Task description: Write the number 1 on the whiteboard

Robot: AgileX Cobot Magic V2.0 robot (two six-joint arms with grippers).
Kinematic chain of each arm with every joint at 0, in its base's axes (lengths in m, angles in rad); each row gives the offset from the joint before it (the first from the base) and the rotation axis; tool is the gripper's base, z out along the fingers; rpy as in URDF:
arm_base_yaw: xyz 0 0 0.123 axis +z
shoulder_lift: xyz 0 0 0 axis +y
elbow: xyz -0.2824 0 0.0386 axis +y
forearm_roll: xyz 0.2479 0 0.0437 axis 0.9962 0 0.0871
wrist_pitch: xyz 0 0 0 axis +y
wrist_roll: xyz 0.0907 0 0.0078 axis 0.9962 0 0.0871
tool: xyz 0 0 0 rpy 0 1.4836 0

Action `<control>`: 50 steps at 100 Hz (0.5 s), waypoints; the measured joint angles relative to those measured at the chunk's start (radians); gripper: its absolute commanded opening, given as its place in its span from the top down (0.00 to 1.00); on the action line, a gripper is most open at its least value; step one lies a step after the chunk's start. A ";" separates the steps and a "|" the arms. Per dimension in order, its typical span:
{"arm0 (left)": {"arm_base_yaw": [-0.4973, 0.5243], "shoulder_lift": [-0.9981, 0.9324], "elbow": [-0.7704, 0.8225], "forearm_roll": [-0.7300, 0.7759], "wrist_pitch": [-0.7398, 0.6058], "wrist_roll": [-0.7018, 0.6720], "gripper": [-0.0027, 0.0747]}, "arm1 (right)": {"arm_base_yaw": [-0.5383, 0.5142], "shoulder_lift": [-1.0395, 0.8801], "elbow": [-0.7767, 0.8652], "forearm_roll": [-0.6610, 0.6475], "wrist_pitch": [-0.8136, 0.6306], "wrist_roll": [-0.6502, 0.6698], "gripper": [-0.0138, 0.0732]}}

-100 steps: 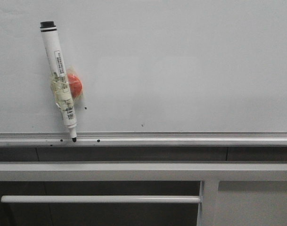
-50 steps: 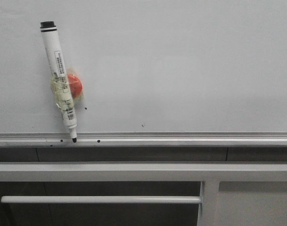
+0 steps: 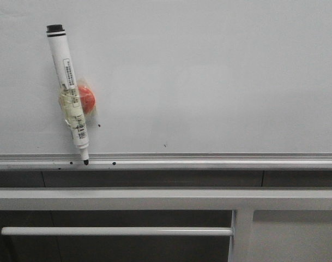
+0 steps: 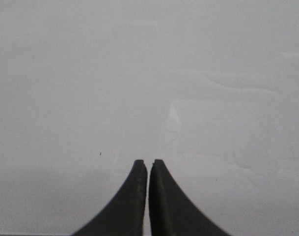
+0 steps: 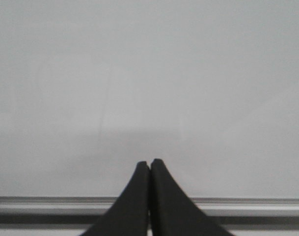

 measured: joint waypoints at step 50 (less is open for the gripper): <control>0.000 0.000 0.000 -0.068 0.027 0.000 0.99 | 0.000 -0.004 0.000 0.049 -0.396 0.095 0.91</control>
